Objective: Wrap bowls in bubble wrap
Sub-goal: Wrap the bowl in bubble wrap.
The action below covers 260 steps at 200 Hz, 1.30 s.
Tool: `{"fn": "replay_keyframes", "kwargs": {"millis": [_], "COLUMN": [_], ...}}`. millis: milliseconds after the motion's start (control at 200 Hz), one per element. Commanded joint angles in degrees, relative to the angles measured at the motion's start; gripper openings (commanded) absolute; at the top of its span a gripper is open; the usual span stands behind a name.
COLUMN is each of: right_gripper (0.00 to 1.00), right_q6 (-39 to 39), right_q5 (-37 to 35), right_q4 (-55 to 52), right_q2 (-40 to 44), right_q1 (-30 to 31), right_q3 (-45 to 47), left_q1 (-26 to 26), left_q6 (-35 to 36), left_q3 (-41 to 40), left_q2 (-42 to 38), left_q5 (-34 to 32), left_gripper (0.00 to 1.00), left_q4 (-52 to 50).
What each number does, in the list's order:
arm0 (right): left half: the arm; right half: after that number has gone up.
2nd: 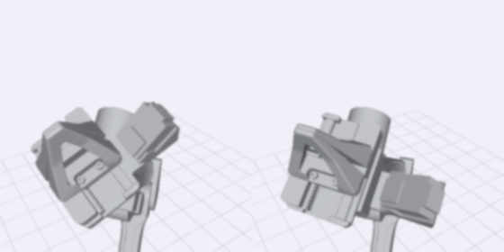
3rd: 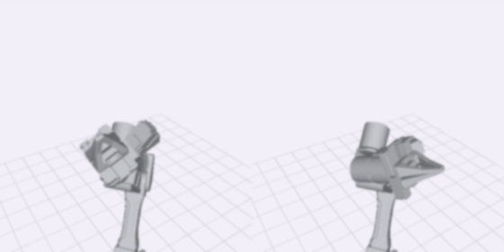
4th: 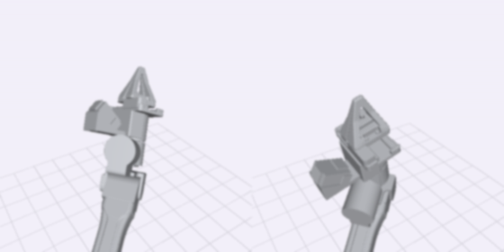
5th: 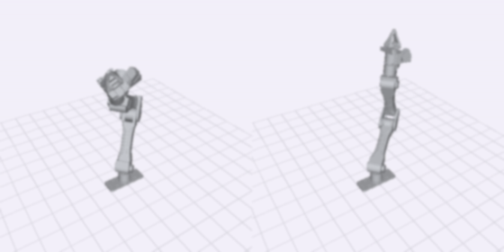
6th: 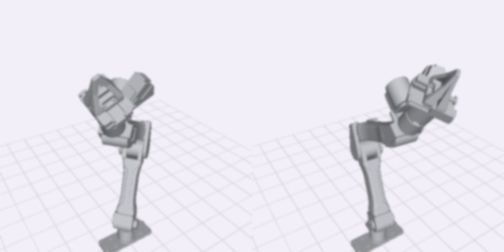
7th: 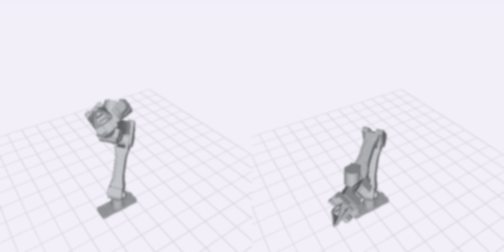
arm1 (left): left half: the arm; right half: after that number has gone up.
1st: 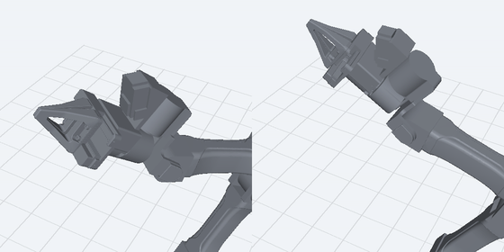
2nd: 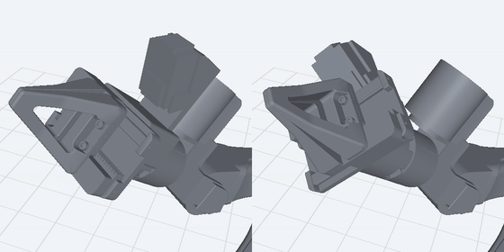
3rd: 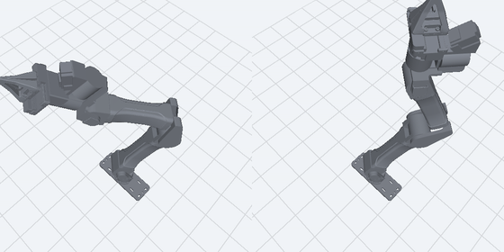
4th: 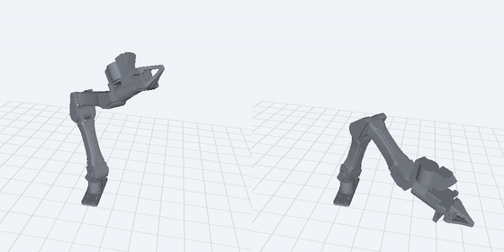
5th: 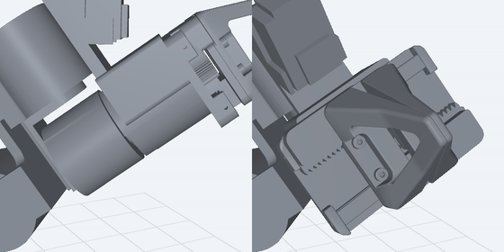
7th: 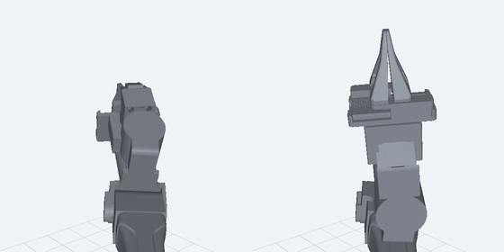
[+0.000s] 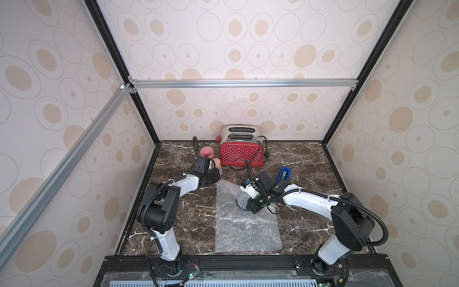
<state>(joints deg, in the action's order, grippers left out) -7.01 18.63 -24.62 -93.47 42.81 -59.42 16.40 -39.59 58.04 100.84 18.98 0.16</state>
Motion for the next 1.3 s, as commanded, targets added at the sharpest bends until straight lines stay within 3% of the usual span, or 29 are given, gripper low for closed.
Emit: {"fn": "replay_keyframes", "kwargs": {"millis": [0, 341, 606, 916, 1297], "right_gripper": [0.02, 0.02, 0.02, 0.02, 0.03], "right_q6": [0.78, 0.61, 0.1, -0.72, -2.94], "right_q5": [0.14, -0.41, -0.97, -0.97, 0.41], "right_q4": [-0.1, 0.36, 1.67, 2.93, 6.13], "right_q2": [-0.48, -0.79, -0.88, -1.19, -0.44], "right_q1": [0.77, 0.77, 0.71, 0.75, 0.69], "right_q3": [0.83, 0.99, 1.66, 2.16, 3.78], "left_q1": [1.8, 8.13, 12.37, 21.91, 25.51], "left_q6": [-1.21, -2.72, -7.4, -9.2, -12.71], "left_q3": [-1.87, -7.92, -13.33, -11.68, -13.58], "left_q2": [-4.69, -19.16, -25.96, -24.03, -21.36], "left_q5": [-0.74, -5.7, -1.89, -2.17, 0.75], "left_gripper": [0.0, 0.0, 0.0, 0.0, 0.0], "left_q4": [1.05, 0.39, 4.8, 6.85, 12.47]}}
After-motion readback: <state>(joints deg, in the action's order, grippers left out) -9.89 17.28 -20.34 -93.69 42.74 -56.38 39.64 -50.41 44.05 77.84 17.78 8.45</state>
